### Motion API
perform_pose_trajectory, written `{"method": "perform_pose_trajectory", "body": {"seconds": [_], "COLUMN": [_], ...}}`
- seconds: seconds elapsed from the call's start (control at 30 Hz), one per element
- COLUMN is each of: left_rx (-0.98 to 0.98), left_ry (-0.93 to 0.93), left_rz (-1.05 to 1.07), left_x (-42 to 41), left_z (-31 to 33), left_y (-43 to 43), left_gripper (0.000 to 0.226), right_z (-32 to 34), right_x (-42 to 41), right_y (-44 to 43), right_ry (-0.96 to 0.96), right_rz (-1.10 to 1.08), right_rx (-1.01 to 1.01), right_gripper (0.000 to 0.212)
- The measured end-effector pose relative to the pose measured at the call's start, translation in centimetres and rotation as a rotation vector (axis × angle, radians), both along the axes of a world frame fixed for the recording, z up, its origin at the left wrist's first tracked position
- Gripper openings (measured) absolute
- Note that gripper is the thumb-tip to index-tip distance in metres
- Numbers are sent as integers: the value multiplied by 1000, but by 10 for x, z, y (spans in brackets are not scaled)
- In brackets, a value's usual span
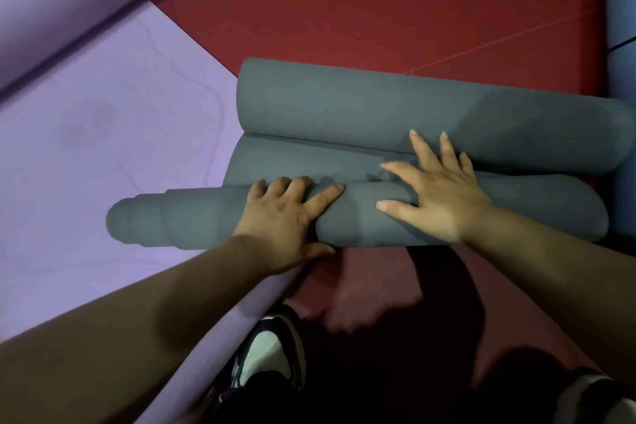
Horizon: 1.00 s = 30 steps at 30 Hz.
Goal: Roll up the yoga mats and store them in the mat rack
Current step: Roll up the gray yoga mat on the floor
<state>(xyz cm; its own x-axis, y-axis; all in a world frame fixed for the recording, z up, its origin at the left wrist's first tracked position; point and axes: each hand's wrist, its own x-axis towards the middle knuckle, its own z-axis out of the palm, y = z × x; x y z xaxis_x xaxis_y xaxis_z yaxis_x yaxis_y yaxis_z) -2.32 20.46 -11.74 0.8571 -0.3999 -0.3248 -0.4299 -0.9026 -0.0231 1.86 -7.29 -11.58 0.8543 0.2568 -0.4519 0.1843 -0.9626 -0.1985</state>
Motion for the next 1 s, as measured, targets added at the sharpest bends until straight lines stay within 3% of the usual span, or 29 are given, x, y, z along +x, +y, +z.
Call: {"method": "perform_pose_trajectory", "body": {"seconds": [0.23,0.5,1.0], "left_rx": [-73,44,-75], "left_ry": [128,11,195], "left_rz": [16,-23,-30], "left_x": [29,18,10], "left_z": [7,1,48], "left_y": [9,-1,1], "left_gripper": [103,119,110], "right_z": [4,4,40], "right_x": [9,10,-2], "right_y": [-10,-7,-11], "right_ry": [44,89,286], "right_rz": [162,134,83], "right_rx": [-117,-114,-14], "right_gripper": [117,127,112]}}
